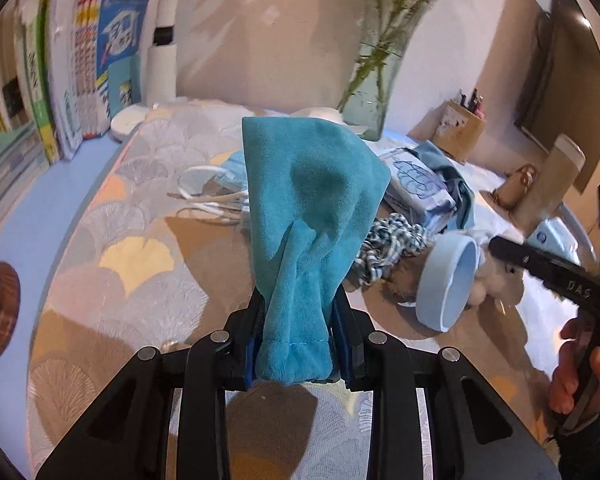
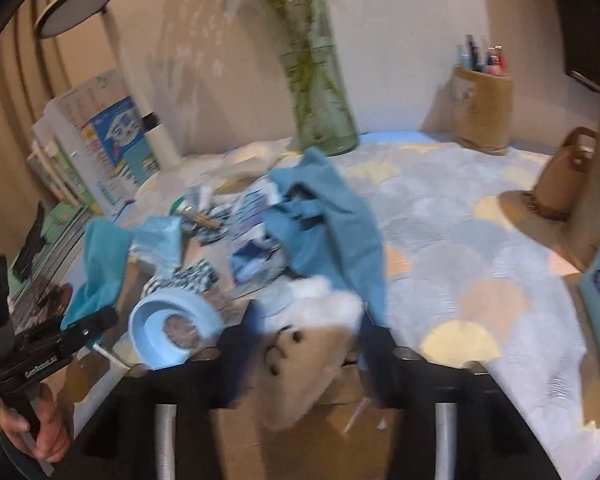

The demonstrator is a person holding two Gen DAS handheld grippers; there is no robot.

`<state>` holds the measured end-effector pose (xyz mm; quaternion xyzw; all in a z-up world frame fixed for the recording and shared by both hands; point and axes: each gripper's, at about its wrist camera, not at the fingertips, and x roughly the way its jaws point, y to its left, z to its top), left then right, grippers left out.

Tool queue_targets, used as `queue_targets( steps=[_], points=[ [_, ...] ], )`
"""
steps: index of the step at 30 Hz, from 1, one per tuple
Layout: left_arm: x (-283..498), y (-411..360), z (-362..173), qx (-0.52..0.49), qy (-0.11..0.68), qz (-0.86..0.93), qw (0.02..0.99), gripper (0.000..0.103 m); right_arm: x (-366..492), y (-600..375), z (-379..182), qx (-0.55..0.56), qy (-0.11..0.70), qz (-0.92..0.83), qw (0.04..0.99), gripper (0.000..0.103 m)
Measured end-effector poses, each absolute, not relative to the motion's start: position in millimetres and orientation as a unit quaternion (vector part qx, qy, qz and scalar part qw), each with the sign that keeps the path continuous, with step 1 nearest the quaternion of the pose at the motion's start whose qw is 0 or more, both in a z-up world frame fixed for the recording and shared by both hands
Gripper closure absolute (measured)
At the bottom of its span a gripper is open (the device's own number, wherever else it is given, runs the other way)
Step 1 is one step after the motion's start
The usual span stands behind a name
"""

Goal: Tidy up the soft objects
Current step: 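Grasp the white plush bunny with the right gripper while the left holds the towel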

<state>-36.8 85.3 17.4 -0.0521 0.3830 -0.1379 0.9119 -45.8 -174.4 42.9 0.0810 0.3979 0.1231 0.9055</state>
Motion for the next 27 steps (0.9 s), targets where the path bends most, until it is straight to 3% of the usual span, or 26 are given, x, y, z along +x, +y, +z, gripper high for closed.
queue_targets(
  steps=[4,10,11,12,14,17,19,25,26,27],
  points=[
    [-38.6,81.3,17.4,-0.03,0.382,-0.142,0.912,0.076,-72.1,-179.2,58.0,0.085,0.364,0.117,0.92,0.076],
    [-37.7,82.8,17.4,-0.038,0.385,-0.146,0.911,0.076,-116.8,-216.8,63.8,0.132,0.39,0.097,0.906,0.074],
    [-37.8,83.1,17.6,-0.036,0.383,-0.146,0.911,0.076,-119.0,-219.0,60.1,0.138,0.405,0.098,0.899,0.067],
    [-38.7,82.4,18.0,-0.033,0.381,-0.144,0.913,0.076,-120.7,-220.2,56.1,0.141,0.42,0.099,0.891,0.047],
    [-39.5,80.1,18.1,-0.027,0.381,-0.142,0.913,0.076,-124.0,-219.8,51.7,0.138,0.425,0.096,0.889,0.027],
    [-40.7,76.7,18.1,-0.017,0.38,-0.138,0.915,0.076,-119.5,-207.3,57.8,0.101,0.416,0.115,0.896,0.025],
    [-40.4,77.5,18.1,-0.019,0.378,-0.133,0.916,0.076,-107.9,-187.0,61.2,0.037,0.426,0.128,0.895,0.015],
    [-37.8,85.4,18.3,-0.043,0.378,-0.122,0.917,0.076,-81.2,-136.3,57.5,-0.143,0.404,0.114,0.896,0.016],
    [-36.9,85.7,17.5,-0.044,0.381,-0.12,0.916,0.076,-73.9,-132.3,51.9,-0.15,0.412,0.113,0.891,0.018],
    [-36.5,85.4,17.2,-0.044,0.383,-0.119,0.915,0.076,-70.3,-131.3,48.0,-0.151,0.418,0.117,0.888,0.037]
  ],
)
